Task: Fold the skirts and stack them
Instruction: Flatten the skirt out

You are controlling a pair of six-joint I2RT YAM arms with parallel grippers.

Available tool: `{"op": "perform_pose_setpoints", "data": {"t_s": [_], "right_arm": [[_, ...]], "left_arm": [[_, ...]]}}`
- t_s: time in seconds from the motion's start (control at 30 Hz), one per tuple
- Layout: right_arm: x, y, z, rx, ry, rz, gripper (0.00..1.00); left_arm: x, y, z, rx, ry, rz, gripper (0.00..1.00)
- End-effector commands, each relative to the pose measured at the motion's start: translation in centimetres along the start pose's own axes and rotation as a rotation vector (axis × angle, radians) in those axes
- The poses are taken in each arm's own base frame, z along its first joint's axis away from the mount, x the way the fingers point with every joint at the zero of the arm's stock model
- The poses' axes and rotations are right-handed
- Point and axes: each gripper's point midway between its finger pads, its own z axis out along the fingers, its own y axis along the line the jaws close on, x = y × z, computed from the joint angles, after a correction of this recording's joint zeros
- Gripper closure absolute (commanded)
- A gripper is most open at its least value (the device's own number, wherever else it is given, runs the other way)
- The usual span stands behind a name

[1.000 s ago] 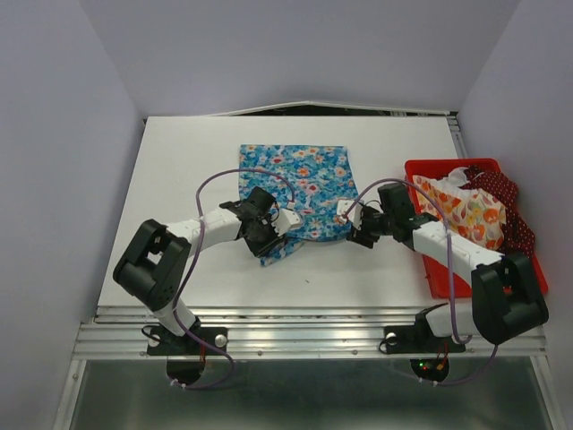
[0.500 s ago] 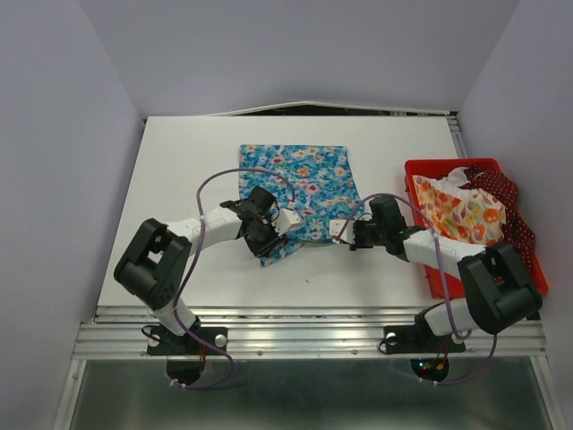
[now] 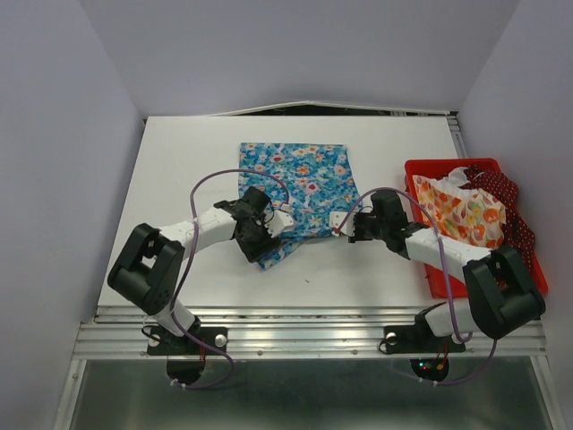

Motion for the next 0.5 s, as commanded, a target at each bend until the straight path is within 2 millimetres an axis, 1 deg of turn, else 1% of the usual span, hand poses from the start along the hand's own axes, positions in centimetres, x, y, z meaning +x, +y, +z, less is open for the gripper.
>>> {"op": "perform_pose_setpoints", "data": {"t_s": [0.0, 0.07, 0.17, 0.3, 0.37, 0.47], "right_arm": [[-1.8, -2.8, -0.7, 0.068, -0.024, -0.024, 0.99], [-1.9, -2.6, -0.7, 0.060, -0.026, -0.019, 0.99], [-2.0, -2.6, -0.6, 0.057, -0.033, -0.015, 0.99], [-2.0, -2.8, -0.5, 0.057, -0.031, -0.008, 0.99], [-2.0, -2.8, -0.5, 0.054, -0.031, -0.006, 0.99], [-2.0, -2.7, -0.5, 0.050, -0.029, -0.004, 0.99]], "left_arm": [[0.5, 0.5, -1.5, -0.013, -0.005, 0.001, 0.32], [0.3, 0.8, -1.8, -0.003, -0.020, -0.003, 0.31], [0.0, 0.6, -1.8, 0.026, -0.036, -0.007, 0.31], [-0.3, 0.5, -1.2, 0.042, -0.043, -0.014, 0.32], [-0.7, 0.4, -1.0, 0.055, -0.055, -0.011, 0.36], [-1.5, 0.4, -1.5, 0.059, -0.087, -0.007, 0.39]]}}
